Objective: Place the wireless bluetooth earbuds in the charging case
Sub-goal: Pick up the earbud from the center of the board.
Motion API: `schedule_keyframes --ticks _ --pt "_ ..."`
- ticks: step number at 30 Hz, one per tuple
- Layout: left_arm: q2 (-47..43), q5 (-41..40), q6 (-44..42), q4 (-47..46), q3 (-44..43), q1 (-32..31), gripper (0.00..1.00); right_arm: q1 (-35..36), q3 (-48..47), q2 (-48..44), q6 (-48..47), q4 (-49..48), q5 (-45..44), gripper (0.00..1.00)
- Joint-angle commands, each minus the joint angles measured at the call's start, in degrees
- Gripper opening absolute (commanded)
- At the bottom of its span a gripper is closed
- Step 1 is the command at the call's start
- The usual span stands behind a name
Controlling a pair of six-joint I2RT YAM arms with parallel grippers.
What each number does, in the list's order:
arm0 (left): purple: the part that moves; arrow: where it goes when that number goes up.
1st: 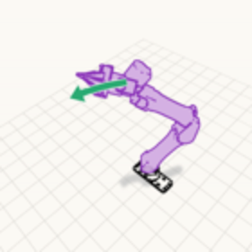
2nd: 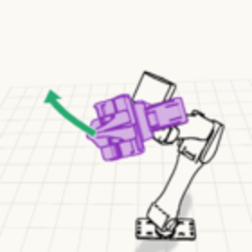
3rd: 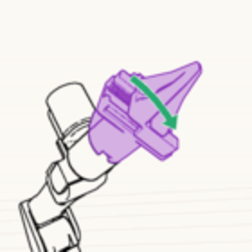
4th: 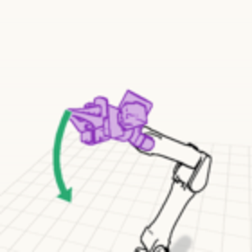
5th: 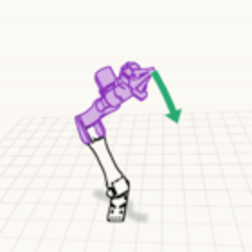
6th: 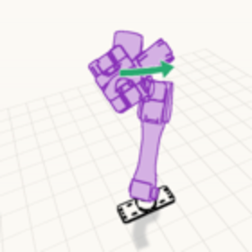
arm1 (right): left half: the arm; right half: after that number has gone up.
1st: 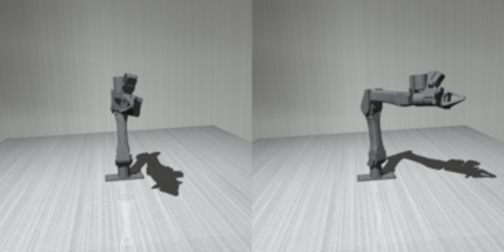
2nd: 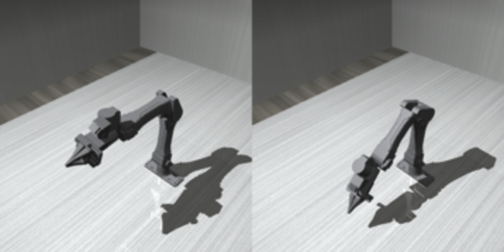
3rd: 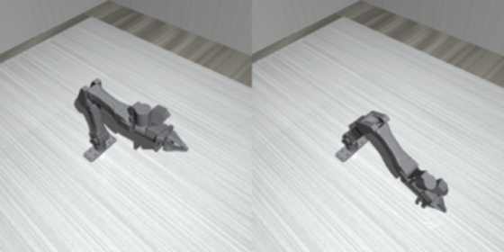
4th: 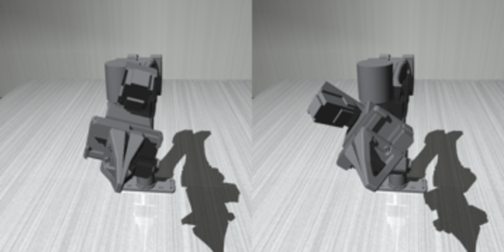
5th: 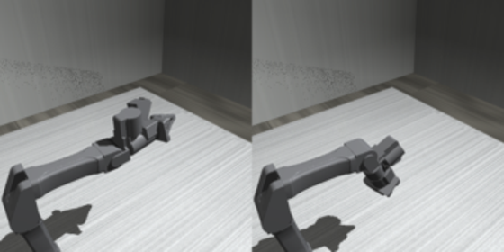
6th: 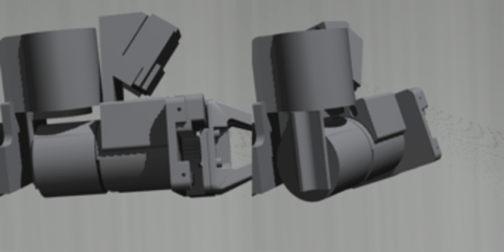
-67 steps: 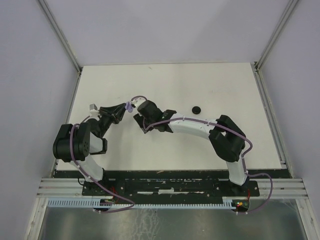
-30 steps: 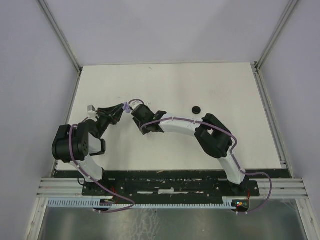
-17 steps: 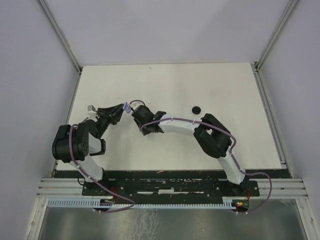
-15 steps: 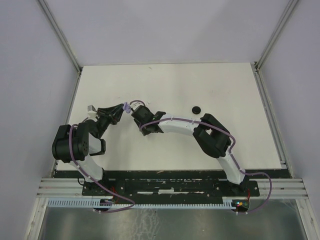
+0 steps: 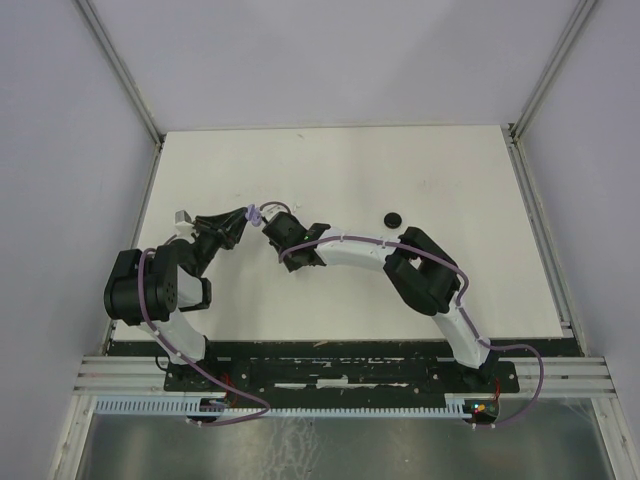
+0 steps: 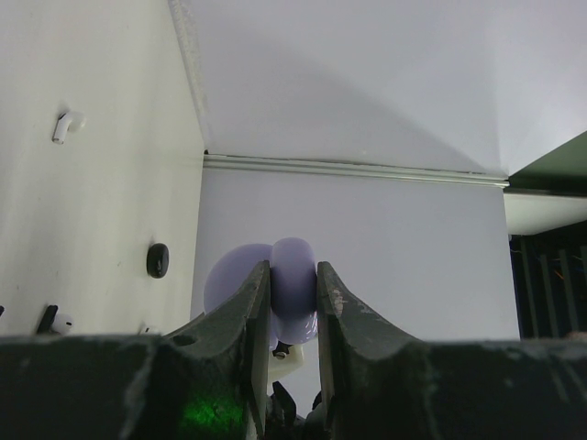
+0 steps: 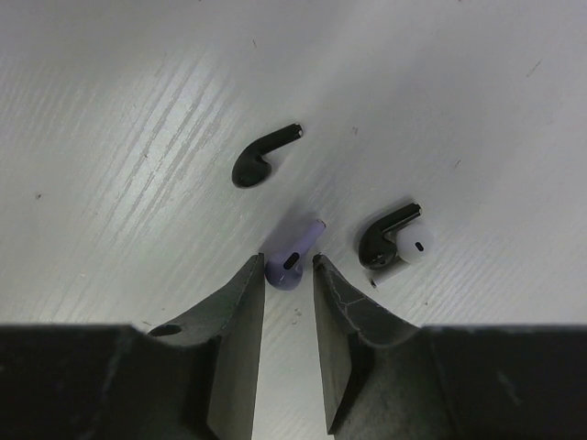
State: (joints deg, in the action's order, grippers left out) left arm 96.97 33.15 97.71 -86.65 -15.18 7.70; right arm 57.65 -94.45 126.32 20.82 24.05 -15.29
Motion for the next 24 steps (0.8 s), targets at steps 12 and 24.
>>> schedule_keyframes --ticks 12,24 --pt "1.1 0.9 1.3 -8.5 0.1 0.3 0.03 -0.1 -2.4 -0.4 0.9 -0.3 -1.5 0.26" --pt "0.9 1.2 1.0 -8.5 -0.3 0.4 0.03 -0.4 7.9 -15.3 -3.0 -5.5 -8.6 0.24"
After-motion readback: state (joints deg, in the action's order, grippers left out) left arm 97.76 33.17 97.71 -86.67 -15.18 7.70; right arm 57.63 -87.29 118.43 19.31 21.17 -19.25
